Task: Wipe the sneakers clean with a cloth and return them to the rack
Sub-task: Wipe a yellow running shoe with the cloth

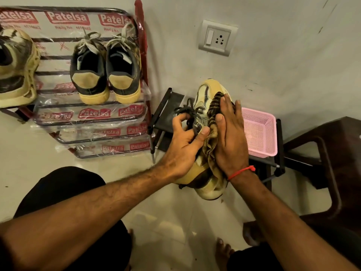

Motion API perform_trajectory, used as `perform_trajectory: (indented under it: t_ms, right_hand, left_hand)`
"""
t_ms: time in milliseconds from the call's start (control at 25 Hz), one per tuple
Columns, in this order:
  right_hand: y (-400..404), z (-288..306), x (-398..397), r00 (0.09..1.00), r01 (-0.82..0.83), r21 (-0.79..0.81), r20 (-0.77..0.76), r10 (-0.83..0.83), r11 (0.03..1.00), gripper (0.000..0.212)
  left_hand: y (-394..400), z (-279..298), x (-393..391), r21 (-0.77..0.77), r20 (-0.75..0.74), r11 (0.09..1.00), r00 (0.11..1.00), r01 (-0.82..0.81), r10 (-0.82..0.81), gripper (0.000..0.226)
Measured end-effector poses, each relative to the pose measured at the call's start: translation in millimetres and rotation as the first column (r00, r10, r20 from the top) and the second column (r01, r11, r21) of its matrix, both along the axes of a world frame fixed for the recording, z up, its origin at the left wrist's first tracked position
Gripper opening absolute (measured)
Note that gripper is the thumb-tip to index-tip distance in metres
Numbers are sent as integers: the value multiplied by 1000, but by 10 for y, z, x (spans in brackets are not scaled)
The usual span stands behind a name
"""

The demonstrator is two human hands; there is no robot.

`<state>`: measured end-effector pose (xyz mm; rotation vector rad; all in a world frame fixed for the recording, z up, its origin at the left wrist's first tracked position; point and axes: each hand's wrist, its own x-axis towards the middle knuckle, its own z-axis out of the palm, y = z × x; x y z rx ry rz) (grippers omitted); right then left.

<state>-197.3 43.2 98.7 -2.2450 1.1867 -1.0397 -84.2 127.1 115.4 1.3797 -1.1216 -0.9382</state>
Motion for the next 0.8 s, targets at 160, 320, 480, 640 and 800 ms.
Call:
perform_trajectory:
  t_ms: [160, 320, 480, 640, 800]
  right_hand:
    - [318, -23, 81, 991, -102, -4, -83, 101, 995, 59]
    - [610, -112, 134, 949, -126, -159, -308, 72, 979, 61]
    - [609, -114, 167, 949, -137, -209, -307, 68, 968, 59]
    - [620, -147, 192, 949, -119, -201, -310, 52, 972, 58]
    - [666, -145, 209, 960, -66, -165, -280, 18, 984, 61]
  left_hand:
    - [-112, 28, 169, 49, -79, 986, 983, -162, 165, 8]
    - [-173, 68, 383, 92, -78, 952, 951, -291, 298, 17]
    - [-181, 129, 498, 46, -5, 951, 952, -307, 307, 24]
    - [-170, 126, 554, 132, -207, 972, 954, -195, 219, 39]
    - [-95, 154, 414, 150, -196, 984, 972, -101, 130, 35]
